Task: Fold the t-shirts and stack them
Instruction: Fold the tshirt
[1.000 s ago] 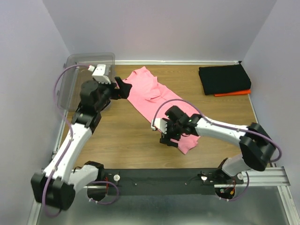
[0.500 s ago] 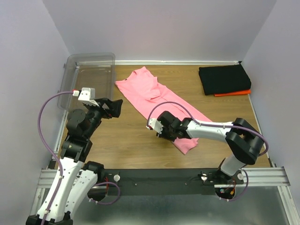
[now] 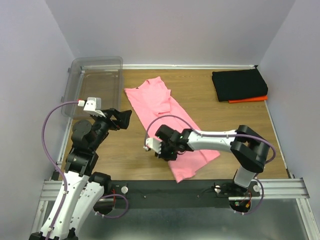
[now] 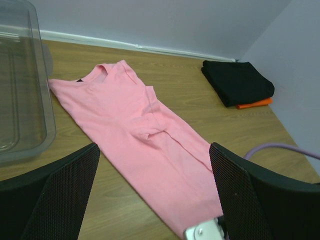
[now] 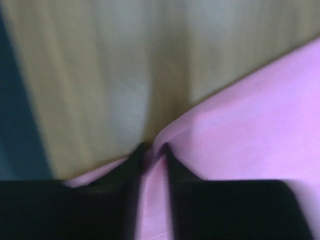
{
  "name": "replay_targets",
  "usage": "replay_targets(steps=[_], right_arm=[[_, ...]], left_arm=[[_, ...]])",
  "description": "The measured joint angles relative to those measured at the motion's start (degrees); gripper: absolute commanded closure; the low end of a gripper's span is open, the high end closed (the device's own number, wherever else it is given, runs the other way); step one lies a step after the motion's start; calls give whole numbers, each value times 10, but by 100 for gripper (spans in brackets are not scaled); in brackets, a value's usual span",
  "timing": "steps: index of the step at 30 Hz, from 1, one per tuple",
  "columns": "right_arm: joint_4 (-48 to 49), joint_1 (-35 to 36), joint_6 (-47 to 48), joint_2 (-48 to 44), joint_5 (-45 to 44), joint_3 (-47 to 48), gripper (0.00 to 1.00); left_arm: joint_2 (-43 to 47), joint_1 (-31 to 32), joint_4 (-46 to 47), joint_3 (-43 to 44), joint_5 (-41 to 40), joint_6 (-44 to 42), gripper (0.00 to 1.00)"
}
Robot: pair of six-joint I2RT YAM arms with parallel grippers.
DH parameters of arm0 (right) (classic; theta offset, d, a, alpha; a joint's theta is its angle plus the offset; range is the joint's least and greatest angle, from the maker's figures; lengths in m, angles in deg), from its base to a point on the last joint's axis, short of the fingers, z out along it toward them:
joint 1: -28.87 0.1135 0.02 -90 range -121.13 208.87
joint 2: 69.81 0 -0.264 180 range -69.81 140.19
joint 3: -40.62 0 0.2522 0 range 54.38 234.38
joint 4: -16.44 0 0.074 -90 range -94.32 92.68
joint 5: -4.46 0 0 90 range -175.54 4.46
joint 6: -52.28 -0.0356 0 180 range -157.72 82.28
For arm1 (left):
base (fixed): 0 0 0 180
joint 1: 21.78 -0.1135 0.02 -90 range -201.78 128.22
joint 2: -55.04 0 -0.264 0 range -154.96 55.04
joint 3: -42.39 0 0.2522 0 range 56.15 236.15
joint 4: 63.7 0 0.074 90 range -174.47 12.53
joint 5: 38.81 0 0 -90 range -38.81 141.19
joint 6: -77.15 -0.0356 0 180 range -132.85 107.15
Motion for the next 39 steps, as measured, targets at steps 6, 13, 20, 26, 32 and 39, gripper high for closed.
replay_targets(steps=[6, 13, 20, 26, 32, 39], right_arm=[[-34, 21, -12, 23, 64, 46, 21], [-40, -239, -45, 15, 108, 148, 16], [10, -398, -158, 201, 191, 375, 13], [24, -407, -270, 398, 245, 539, 17], [32, -411, -344, 481, 273, 657, 23], [49, -411, -407, 544, 306, 740, 47]], left_arm=[[-3, 0, -6, -10, 7, 3, 2], [-2, 0, -14, -8, 7, -8, 2], [7, 0, 6, -25, 15, 4, 2], [15, 0, 13, -49, 22, 19, 2], [21, 0, 15, -50, 23, 25, 2], [24, -1, 16, -50, 23, 32, 1]])
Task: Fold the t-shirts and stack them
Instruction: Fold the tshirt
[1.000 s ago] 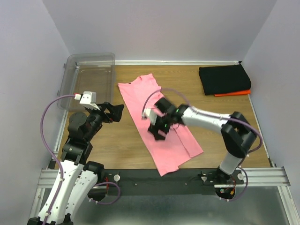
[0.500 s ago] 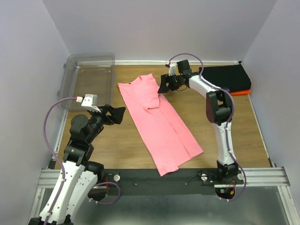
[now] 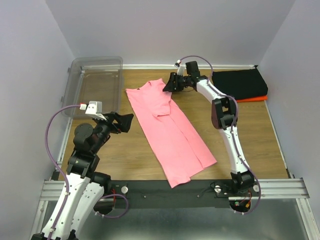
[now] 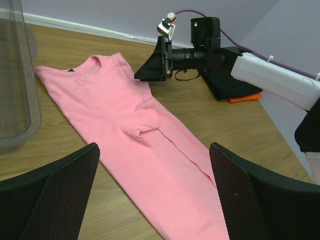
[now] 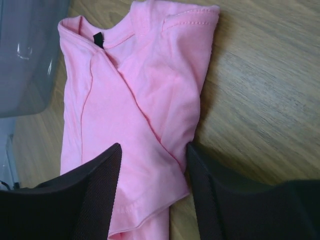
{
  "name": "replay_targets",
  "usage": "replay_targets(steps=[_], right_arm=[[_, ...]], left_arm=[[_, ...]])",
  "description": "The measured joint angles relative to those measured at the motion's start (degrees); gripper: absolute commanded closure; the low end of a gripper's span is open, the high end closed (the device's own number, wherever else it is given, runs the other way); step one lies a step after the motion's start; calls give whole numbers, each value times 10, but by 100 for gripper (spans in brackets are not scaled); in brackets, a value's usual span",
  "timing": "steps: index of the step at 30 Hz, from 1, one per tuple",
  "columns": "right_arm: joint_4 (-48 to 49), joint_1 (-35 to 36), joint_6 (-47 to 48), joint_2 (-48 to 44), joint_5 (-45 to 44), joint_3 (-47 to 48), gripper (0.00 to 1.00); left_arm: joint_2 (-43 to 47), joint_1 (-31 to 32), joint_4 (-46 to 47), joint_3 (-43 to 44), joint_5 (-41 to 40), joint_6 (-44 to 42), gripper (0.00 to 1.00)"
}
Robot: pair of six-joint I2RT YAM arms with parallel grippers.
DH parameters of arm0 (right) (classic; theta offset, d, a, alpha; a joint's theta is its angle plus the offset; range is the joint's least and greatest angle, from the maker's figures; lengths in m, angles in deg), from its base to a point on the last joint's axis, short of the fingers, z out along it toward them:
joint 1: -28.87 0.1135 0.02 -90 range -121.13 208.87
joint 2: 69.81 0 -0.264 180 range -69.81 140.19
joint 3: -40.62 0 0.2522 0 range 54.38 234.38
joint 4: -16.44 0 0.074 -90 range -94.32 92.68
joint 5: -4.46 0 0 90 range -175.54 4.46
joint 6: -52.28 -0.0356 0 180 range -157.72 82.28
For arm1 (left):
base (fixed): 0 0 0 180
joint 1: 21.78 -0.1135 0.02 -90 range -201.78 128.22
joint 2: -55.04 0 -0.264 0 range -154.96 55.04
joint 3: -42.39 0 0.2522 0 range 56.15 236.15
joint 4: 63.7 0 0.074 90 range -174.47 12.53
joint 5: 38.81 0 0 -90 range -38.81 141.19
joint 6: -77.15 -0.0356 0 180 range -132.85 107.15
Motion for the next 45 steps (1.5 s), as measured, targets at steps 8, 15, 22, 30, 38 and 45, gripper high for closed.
replay_targets(steps=[8, 15, 22, 30, 38, 45], right_arm=[[8, -5, -57, 38, -4, 33, 96], [9, -19, -95, 42, -11, 35, 99], [26, -63, -111, 29, -14, 5, 99], [37, -143, -109, -38, -47, -102, 98], [36, -167, -37, -96, -94, -156, 59], [31, -163, -1, -160, -122, -219, 58]], left_arm=[[0, -1, 4, -4, 1, 6, 2], [0, -1, 6, -5, 5, 8, 2], [-11, -1, 17, -5, 14, 8, 2], [-54, -1, 37, -9, 33, 8, 2], [-96, -1, 53, -4, 52, -7, 2], [-92, -1, 53, 8, 55, -29, 2]])
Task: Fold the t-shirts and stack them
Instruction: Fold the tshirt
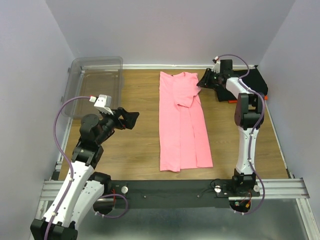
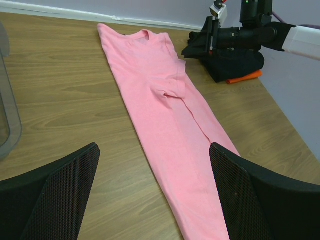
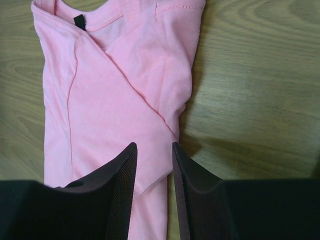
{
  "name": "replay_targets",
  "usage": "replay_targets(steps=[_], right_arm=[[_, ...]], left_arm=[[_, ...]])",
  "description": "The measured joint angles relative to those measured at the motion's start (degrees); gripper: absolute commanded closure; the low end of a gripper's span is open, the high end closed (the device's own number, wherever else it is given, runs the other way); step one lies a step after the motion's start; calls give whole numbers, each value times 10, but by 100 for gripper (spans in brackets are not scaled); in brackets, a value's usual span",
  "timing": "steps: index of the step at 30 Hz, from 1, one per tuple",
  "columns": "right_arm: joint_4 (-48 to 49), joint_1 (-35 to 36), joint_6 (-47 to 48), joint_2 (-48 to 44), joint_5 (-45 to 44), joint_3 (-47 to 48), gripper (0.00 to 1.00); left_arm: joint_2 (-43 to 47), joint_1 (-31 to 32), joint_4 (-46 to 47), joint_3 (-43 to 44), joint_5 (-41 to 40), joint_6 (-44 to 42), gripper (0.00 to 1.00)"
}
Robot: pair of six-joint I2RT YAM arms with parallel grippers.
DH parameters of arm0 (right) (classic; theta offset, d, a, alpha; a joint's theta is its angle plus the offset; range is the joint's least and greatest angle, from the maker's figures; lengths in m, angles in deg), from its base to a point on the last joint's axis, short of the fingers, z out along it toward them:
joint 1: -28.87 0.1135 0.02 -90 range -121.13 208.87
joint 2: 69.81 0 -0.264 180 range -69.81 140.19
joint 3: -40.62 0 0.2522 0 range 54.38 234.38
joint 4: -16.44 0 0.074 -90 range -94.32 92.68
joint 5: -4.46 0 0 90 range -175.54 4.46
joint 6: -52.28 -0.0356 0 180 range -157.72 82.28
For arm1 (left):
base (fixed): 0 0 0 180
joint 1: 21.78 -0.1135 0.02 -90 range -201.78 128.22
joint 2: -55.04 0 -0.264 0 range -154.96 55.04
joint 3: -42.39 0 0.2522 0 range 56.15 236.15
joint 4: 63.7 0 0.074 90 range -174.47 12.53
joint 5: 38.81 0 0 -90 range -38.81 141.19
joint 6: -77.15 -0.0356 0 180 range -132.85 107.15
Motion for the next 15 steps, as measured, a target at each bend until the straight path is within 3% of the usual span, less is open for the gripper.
replay_targets(steps=[11, 15], right_arm=[[-7, 0, 16, -19, -32, -34, 59], [-7, 0, 15, -16, -31, -34, 64]], left_arm=[[22, 0, 0, 0, 8, -9, 2], [22, 0, 0, 0, 8, -10, 2]])
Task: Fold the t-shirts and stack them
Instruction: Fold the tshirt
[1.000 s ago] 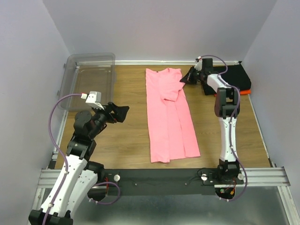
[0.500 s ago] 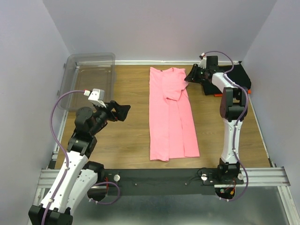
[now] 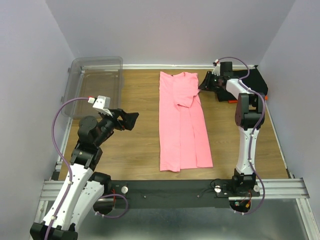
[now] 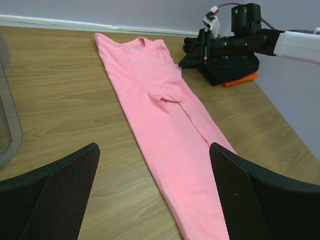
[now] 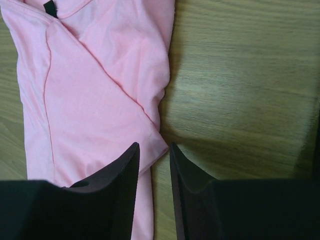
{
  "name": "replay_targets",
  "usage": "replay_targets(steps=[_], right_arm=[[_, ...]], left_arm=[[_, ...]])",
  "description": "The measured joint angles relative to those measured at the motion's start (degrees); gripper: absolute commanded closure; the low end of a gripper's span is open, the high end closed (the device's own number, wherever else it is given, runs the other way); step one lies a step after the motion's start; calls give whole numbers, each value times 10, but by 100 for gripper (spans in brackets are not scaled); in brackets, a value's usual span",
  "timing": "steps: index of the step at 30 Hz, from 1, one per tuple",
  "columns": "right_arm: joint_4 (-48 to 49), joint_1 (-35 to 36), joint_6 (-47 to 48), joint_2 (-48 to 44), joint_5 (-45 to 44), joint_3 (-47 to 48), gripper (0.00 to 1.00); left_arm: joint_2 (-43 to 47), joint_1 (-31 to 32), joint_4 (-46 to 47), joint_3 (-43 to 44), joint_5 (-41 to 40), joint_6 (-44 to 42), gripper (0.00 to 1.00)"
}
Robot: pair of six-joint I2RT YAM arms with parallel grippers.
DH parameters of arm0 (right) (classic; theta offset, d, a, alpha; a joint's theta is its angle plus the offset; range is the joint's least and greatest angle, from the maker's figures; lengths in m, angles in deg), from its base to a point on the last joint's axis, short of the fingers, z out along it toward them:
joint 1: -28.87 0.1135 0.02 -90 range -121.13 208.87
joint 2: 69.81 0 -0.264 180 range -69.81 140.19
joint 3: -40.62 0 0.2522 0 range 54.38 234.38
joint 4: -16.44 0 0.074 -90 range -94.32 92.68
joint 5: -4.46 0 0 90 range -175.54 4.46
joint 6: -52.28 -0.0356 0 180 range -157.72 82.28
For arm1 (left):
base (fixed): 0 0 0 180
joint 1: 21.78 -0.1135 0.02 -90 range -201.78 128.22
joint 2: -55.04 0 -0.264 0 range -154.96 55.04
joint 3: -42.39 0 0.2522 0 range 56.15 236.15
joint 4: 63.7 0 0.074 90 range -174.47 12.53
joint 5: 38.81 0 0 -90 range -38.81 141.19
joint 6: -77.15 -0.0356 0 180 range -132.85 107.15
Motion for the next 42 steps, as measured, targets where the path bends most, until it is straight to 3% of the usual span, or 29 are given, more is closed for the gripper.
replay_targets(steps=[4, 11, 30, 36, 40, 42], right_arm=[[0, 0, -5, 3, 4, 0, 73], [-1, 0, -11, 3, 12, 0, 99], [0, 24, -10, 3, 38, 17, 99], [-1, 86, -9, 3, 37, 37, 85], [-3, 126, 1, 3, 35, 54, 59], [-5, 137, 10, 3, 35, 58, 59]], left_arm=[[2, 0, 0, 0, 0, -2, 2], [2, 0, 0, 0, 0, -3, 2], [3, 0, 0, 0, 0, -5, 2], [3, 0, 0, 0, 1, -5, 2], [2, 0, 0, 0, 1, -5, 2], [1, 0, 0, 0, 1, -5, 2]])
